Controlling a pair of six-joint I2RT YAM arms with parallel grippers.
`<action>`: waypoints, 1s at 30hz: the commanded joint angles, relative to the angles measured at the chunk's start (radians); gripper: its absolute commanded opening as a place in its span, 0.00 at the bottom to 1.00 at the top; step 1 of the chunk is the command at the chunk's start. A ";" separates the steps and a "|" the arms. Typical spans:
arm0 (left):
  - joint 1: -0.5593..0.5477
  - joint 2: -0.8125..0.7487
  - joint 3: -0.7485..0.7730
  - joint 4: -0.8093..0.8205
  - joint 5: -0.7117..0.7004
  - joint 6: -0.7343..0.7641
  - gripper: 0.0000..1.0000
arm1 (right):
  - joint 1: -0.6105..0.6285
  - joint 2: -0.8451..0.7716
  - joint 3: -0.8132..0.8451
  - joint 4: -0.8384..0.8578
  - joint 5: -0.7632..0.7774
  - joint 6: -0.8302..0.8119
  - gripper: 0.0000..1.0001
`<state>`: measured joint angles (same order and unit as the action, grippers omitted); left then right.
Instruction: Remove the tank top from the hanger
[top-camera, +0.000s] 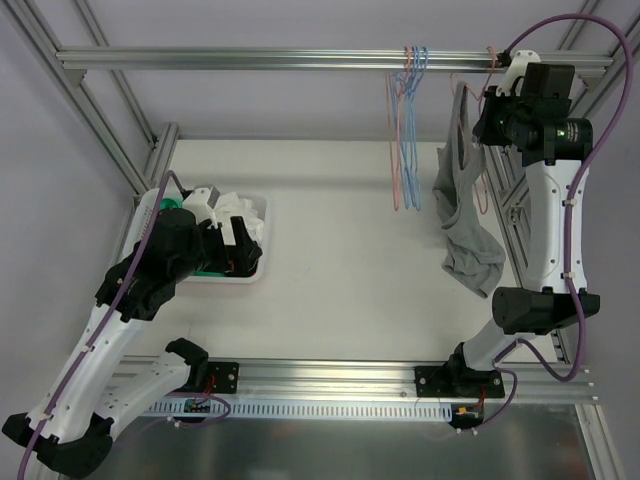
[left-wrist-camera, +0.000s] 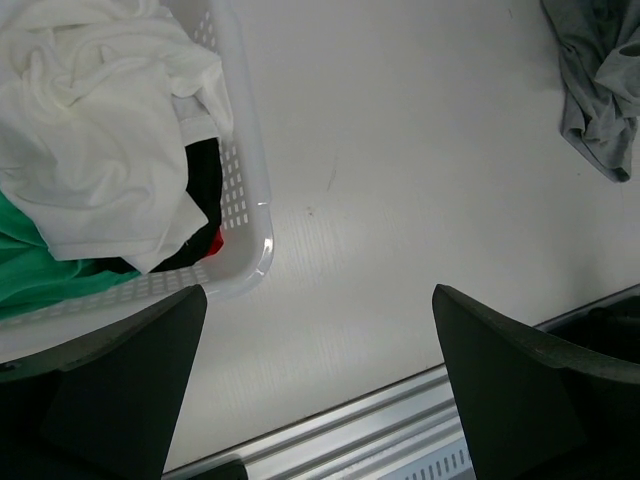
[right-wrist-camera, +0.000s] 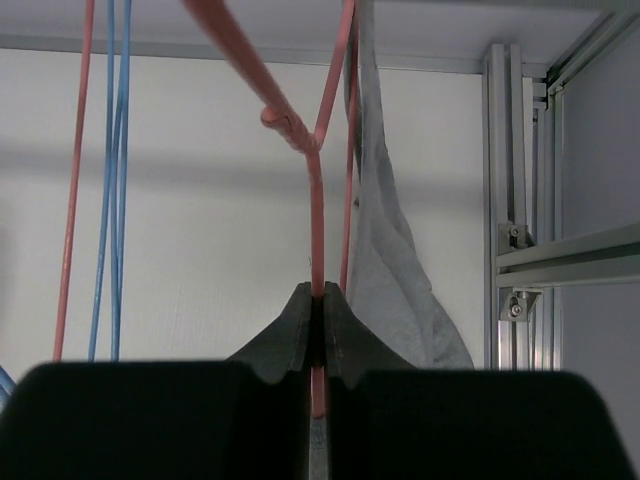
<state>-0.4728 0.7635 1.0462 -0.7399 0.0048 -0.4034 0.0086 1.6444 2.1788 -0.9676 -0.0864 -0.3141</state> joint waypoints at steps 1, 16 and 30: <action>-0.012 0.010 0.055 0.010 0.076 0.015 0.99 | -0.005 -0.067 0.030 0.099 -0.004 0.024 0.00; -0.185 0.066 0.142 0.147 0.165 -0.002 0.99 | -0.055 -0.377 -0.281 0.256 -0.130 0.136 0.00; -0.653 0.354 0.555 0.350 0.143 0.256 0.99 | -0.056 -0.978 -0.498 -0.287 -0.300 0.107 0.00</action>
<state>-1.0309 1.0306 1.5101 -0.4740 0.1905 -0.2699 -0.0410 0.7067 1.6363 -1.0939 -0.3027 -0.1913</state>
